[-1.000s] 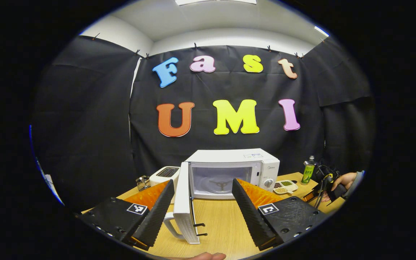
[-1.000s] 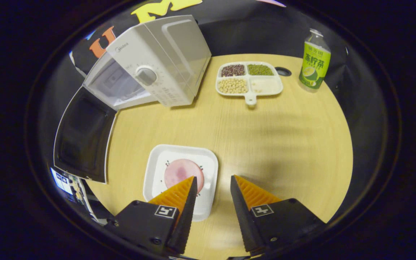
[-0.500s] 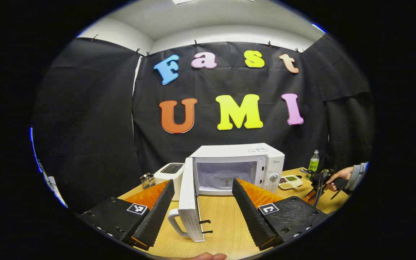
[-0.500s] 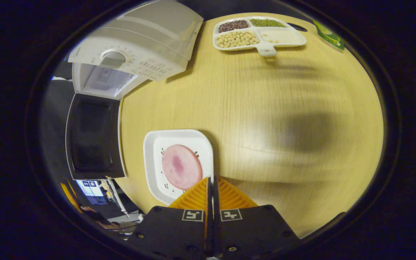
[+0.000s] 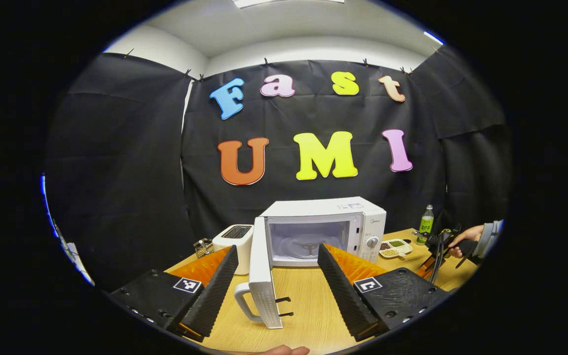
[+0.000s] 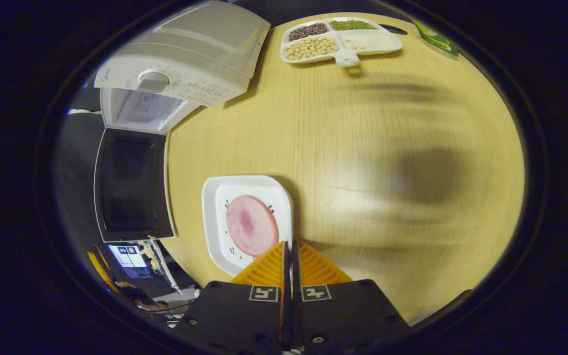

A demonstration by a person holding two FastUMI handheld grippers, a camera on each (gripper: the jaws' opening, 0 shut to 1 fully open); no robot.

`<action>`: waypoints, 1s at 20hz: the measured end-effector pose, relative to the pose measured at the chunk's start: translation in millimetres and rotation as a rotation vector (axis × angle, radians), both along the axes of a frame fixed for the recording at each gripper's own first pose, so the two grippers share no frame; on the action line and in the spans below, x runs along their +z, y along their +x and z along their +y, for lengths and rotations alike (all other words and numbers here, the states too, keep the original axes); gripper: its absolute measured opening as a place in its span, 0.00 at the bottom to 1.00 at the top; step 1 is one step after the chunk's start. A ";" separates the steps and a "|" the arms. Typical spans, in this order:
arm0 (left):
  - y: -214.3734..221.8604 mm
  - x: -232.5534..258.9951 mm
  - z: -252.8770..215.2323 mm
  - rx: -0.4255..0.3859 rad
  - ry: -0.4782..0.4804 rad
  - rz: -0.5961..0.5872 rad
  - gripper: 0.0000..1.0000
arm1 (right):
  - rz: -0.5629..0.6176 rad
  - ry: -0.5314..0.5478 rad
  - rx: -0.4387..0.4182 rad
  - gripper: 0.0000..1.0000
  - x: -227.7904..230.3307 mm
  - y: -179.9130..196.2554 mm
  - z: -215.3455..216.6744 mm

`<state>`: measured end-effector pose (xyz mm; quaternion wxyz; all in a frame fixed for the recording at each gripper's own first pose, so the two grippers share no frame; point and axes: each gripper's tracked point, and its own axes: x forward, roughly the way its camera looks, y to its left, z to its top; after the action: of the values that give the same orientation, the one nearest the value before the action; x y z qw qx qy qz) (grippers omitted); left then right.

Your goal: Open the microwave oven with the left hand, put the food in, and close the microwave oven.

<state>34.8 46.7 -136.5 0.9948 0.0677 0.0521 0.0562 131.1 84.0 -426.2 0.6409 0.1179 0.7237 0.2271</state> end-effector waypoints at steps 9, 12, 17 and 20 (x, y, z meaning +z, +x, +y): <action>-11.1 -6.5 28.2 0.016 -0.036 -0.003 0.97 | -0.076 0.012 0.028 0.04 51.4 -9.8 32.6; -15.7 -4.5 40.8 0.022 -0.047 -0.011 0.96 | -0.095 0.033 0.040 0.04 65.6 -15.9 61.6; -24.8 -5.6 58.1 0.032 -0.033 -0.012 0.97 | -0.068 0.069 -0.079 0.04 68.2 -20.2 117.4; -31.2 -6.0 69.2 0.044 -0.023 -0.011 0.96 | -0.048 0.061 -0.157 0.04 60.3 -21.5 143.0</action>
<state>3.6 116.0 -142.5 0.9943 0.0548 0.0488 0.0778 109.6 227.0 -365.9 0.6699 0.1884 0.6895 0.2008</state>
